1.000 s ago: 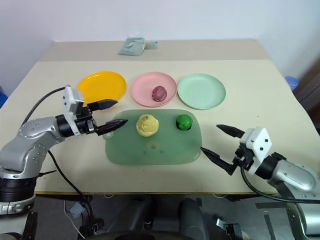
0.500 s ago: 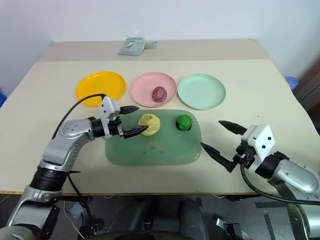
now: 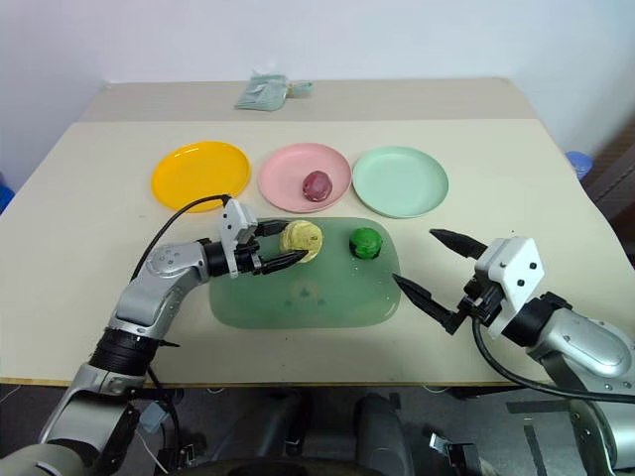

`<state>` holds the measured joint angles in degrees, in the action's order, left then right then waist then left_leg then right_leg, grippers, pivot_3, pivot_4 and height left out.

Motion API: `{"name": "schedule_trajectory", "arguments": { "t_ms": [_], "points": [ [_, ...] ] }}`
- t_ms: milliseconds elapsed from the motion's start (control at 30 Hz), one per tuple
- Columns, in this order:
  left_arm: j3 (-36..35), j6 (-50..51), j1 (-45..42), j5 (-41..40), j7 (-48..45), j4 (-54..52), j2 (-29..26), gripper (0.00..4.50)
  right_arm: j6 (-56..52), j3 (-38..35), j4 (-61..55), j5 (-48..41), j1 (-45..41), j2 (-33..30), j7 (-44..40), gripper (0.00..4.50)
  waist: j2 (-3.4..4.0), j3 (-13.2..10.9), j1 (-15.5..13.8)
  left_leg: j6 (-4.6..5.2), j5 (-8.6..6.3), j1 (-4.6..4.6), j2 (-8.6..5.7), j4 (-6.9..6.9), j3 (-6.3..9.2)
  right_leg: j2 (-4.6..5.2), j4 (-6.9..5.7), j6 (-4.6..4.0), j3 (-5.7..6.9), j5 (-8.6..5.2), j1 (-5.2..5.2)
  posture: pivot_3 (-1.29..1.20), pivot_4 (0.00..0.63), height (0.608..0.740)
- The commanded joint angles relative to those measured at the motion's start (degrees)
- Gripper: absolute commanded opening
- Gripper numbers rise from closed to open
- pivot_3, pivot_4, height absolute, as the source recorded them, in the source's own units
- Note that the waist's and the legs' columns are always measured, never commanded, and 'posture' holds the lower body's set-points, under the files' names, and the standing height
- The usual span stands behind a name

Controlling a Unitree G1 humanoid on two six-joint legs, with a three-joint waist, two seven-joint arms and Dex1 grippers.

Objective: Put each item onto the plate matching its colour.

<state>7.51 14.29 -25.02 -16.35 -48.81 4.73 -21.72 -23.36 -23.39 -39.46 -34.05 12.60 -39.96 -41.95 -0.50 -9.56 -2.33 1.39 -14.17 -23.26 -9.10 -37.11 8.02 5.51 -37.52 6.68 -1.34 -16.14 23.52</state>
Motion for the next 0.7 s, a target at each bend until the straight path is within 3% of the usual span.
{"name": "schedule_trajectory", "arguments": {
  "t_ms": [33,267,533,633,700],
  "points": [
    [-7.1,-2.2,-0.3,-1.7,7.4,0.2,2.4,3.15,0.1,-0.1,-1.3,-0.7,-1.0,-0.7,0.2,4.5,0.0,0.0,0.0,0.0,0.0,0.0,0.0,0.0,0.0,0.0,0.0,0.0,0.0,0.0,0.0,0.0,0.15,0.74],
    [-20.1,-7.4,-6.9,1.8,30.9,8.2,6.4,3.15,0.6,2.6,0.5,0.0,-4.5,-0.6,-0.3,4.5,-0.08,0.0,0.0,-0.15,0.09,-0.01,0.0,-0.02,0.01,-0.01,-0.01,0.01,0.01,0.01,0.02,0.0,0.15,0.74],
    [-25.3,-13.1,-16.0,4.2,46.3,23.3,8.0,3.15,2.3,7.0,5.6,1.6,-10.1,-0.4,-2.4,4.5,-0.2,0.0,-0.1,-0.15,0.09,-0.04,-0.02,-0.11,0.0,0.0,0.0,0.09,0.05,0.05,-0.01,0.0,0.15,0.74],
    [-25.3,-13.2,-15.8,3.3,45.6,24.7,8.5,4.39,3.8,7.6,7.9,2.3,-11.0,-0.2,-3.7,4.5,-0.2,0.0,0.0,-0.14,0.09,-0.04,-0.02,-0.1,0.0,-0.01,0.0,0.09,0.05,0.05,0.0,0.0,0.15,0.74],
    [-25.4,-12.9,-14.4,1.8,44.1,22.2,9.1,4.46,4.8,7.8,8.6,2.8,-10.9,0.0,-4.3,4.5,-0.21,0.0,0.0,-0.15,0.09,-0.04,-0.02,-0.1,0.0,-0.01,0.0,0.09,0.05,0.05,0.01,0.0,0.15,0.74]
  ]
}}
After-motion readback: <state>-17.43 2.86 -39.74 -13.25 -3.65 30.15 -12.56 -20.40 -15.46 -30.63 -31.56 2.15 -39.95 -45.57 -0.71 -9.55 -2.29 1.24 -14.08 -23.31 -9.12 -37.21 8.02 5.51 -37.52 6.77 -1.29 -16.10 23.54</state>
